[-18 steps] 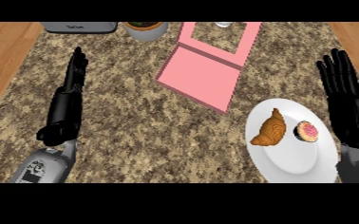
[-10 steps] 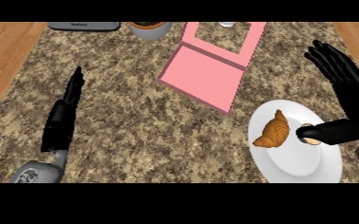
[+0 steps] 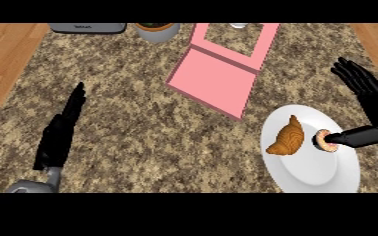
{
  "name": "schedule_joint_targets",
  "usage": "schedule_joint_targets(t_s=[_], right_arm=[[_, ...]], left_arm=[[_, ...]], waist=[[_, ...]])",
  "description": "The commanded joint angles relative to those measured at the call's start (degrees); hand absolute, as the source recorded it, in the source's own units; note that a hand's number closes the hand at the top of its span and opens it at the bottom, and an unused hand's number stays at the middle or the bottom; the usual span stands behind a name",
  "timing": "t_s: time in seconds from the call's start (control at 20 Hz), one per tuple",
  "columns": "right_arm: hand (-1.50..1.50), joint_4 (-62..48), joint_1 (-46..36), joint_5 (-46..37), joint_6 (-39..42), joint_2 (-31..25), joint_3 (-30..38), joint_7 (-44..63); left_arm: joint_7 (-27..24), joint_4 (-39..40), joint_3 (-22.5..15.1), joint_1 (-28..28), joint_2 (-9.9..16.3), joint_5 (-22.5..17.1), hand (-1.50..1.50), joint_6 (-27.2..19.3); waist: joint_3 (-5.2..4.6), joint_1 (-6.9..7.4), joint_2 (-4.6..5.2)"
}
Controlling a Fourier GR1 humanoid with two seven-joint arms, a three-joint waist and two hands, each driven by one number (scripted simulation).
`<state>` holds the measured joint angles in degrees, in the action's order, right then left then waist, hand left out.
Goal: Pick the cupcake from the plate and place it in the cardboard box
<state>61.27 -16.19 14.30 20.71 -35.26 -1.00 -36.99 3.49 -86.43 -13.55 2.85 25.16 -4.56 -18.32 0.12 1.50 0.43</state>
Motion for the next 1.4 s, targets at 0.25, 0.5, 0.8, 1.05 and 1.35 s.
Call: schedule_joint_targets(t_s=[0.25,0.5,0.8,1.05,1.35], right_arm=[[-1.50,-3.21,-4.28,-20.83,2.75,-17.47,-6.81,-7.64],[-1.50,1.60,-5.89,-32.08,4.37,-23.49,-15.75,-3.32],[-1.50,1.49,-6.79,-39.37,6.22,-21.60,-20.52,-2.36],[-1.50,8.14,0.07,-42.40,3.28,-19.27,-17.77,3.85],[-1.50,11.39,3.12,-46.33,2.34,-15.63,-14.69,8.06]], left_arm=[[1.75,0.12,-0.42,0.40,-1.01,1.31,0.00,-0.66],[0.36,0.12,-0.29,-0.84,-1.00,0.69,0.00,0.74],[1.87,1.32,3.04,1.22,-0.12,-0.29,0.00,2.82],[3.84,-0.72,4.98,-0.36,-0.39,0.88,0.00,3.81],[-2.83,6.07,6.93,-0.34,-2.87,2.17,0.00,6.72]], waist=[[-0.06,-0.21,-0.08],[-0.20,0.01,-0.27],[-0.13,-0.82,-0.26],[-0.13,-1.61,-0.50],[-0.15,-1.84,-0.49]])
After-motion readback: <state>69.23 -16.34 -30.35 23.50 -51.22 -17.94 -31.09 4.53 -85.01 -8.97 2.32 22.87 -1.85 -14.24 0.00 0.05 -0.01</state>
